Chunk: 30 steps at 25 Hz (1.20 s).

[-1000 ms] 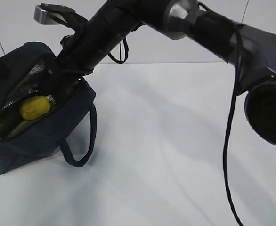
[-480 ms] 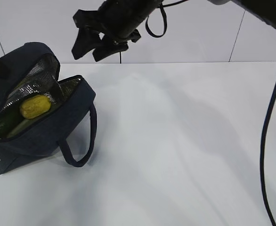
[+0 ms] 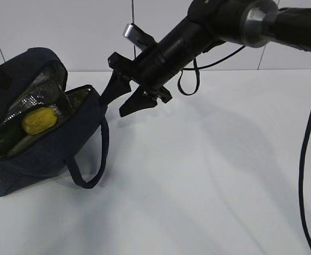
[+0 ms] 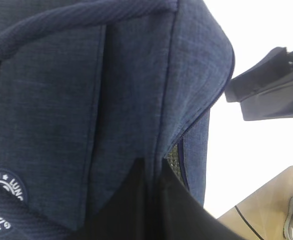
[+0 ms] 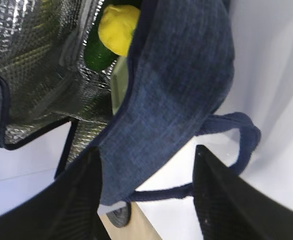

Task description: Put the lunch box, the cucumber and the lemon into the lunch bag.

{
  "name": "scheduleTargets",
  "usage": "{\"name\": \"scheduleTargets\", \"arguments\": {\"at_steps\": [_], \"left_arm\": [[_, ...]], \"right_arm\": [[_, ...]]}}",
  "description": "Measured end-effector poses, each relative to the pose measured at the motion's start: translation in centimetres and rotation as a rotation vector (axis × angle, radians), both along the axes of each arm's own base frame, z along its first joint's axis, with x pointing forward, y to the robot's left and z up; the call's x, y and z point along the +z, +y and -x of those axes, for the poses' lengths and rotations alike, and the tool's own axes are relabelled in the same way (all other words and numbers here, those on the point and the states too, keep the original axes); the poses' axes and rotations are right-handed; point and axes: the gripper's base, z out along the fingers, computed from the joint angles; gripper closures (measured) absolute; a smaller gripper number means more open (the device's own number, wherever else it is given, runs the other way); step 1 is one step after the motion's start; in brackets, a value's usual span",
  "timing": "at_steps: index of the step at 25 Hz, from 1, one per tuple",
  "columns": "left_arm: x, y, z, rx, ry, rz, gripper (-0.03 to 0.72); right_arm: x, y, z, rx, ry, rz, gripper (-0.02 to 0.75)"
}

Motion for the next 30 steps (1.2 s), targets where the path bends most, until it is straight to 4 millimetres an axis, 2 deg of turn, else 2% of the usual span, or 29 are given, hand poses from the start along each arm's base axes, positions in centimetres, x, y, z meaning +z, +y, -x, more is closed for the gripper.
{"name": "scheduleTargets", "arguments": {"at_steps": [9,16,21,24,30], "left_arm": [[0.0,0.0,0.0,-0.002,-0.001,-0.001,0.694],[0.0,0.0,0.0,-0.002,-0.001,-0.001,0.694],[0.0,0.0,0.0,-0.002,-0.001,-0.001,0.694],[0.0,0.0,0.0,-0.002,-0.001,-0.001,0.694],[0.0,0.0,0.0,-0.002,-0.001,-0.001,0.694]], "right_arm": [[-1.8,0.8,0.0,-0.077,0.025,-0.178,0.304],[-4.6,0.7,0.7,-0.115,0.044,-0.231,0.305],[-4.3,1.0,0.4,-0.117,-0.041,-0.326,0.304],[-4.9,1.4,0.5,-0.118,-0.033,-0.342,0.304],[-8.1,2.6,0.9,-0.112,0.038,-0.372,0.320]]}}
